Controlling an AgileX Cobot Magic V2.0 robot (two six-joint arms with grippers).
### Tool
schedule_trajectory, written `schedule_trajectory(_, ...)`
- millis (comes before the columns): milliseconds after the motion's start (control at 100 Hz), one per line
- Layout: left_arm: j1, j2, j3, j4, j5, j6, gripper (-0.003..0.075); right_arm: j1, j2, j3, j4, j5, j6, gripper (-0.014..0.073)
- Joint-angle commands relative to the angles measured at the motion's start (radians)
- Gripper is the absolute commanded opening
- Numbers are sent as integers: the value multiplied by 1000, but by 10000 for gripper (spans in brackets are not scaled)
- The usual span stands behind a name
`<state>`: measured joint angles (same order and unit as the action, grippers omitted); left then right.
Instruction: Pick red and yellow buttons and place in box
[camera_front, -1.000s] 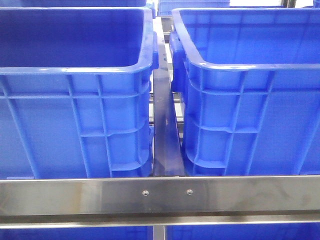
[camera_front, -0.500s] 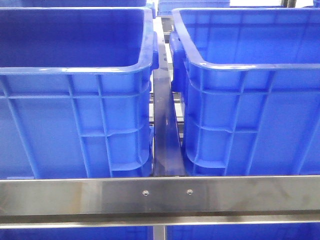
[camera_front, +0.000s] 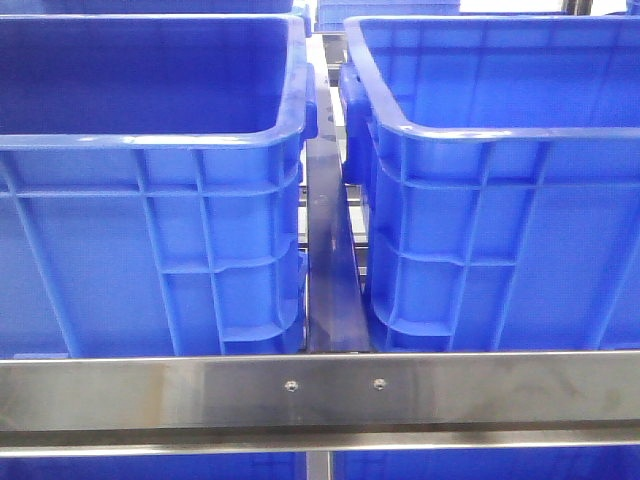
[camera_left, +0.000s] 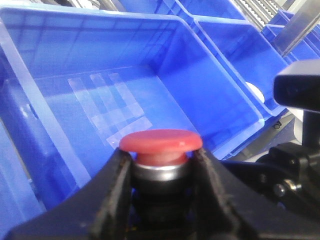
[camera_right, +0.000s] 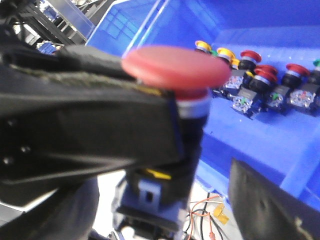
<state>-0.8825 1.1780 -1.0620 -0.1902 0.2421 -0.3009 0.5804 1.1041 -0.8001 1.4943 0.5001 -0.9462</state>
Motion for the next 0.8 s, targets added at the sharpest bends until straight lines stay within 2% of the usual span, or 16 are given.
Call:
schedule_trajectory(0,-7,-21,-27,-17,-85,-4,-19,3,-13,-37,37,15,-21,524)
schedule_trajectory(80,-7,-21,-27,-17,-85,-4,-19,3,-13,-38,37,15,-26,436)
schedule_trajectory(300,-7,-21,-27,-17,-85,-4,-19,3,-13,-38,37,23,-27,78)
schedule_trajectory(370,-7,-21,-27,-17,-85,-4,-18,3,-13,-38,38,30,-27,31)
schedule_trajectory(470,-7,-21,-27,-17,-85,-4,0,3,-13,-38,39,37,-27,27)
schedule_trajectory(560,-7,-21,-27,-17,-85,-1,109,3,-13,-38,40,44,-27,27)
schedule_trajectory(610,-7,-21,-27,-17,-85,3,204,3,-13,-38,41,45,-27,27)
schedule_trajectory(650,-7,-21,-27,-17,-85,3,312,3,-13,-38,41,47,-27,27)
schedule_trajectory(730,-7,-21,-27,-17,-85,3,456,3,-13,-38,41,47,-27,27)
schedule_trajectory(790,-7,-21,-27,-12,-85,6,508,3,-13,-38,44,47,-27,27)
